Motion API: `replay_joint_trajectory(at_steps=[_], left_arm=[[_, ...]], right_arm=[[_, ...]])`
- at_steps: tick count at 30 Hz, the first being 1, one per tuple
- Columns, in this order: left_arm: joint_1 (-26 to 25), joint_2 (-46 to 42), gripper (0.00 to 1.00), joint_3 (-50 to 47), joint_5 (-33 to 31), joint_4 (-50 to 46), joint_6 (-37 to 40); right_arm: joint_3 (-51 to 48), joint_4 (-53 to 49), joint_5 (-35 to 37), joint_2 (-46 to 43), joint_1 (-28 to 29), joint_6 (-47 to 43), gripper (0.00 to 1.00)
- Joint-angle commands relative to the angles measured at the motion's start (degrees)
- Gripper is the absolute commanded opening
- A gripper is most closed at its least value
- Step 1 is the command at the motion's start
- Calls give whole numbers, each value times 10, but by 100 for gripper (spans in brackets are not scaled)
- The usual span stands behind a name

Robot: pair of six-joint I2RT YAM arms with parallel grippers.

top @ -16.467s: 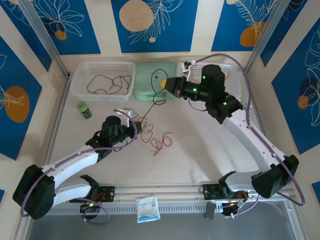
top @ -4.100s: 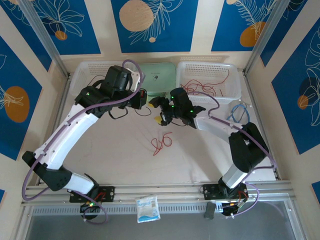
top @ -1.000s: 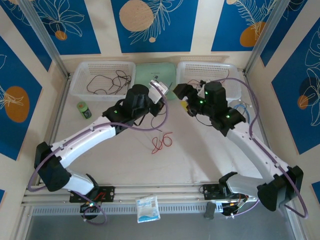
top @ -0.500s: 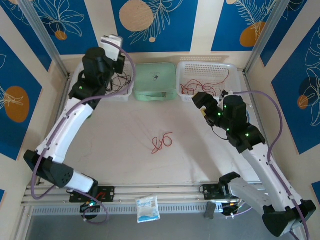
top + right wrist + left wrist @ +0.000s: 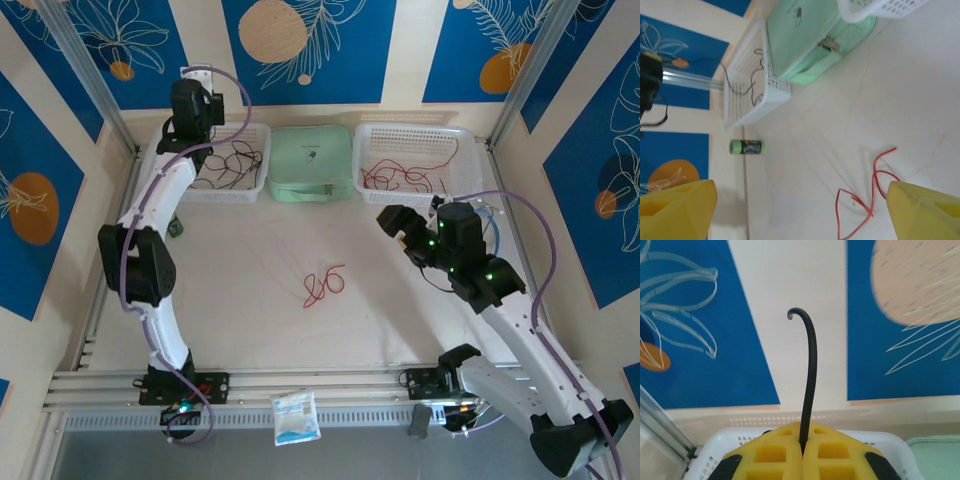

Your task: Untangle the cables

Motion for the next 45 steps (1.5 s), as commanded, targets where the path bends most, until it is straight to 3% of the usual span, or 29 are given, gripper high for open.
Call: replay_joint_trajectory(at_steps=[1,9,11,14,16,18,21,25,36,45], left_arm=[[13,35,0,27,13,20,-47],[18,72,1,-58,16,17,-114],[18,71,13,-75,23,14,-129],[18,65,40,-83,48,5,-141],[18,60,67,-74,63,-10,-144],[18,55,85,-57,77,-31,-143],[17,41,100,-31,92,-65,-142],[17,6,100,-21,107,-91,-139],[11,-124,100,-29,159,-217,-153],[-15,-259,100,-166,192,-262,-191]], right_arm=[[-2,-48,11,15,30,-30,87],[18,-92,17,132,136,-41,77],[23,-93,17,168,162,-44,73],[28,-95,29,218,196,-85,68],[22,-78,33,244,213,-144,66],[9,-50,33,262,223,-205,64],[-10,6,36,285,232,-286,61],[-10,44,24,335,232,-331,57],[18,100,8,437,236,-332,45],[38,122,-2,476,242,-323,36]])
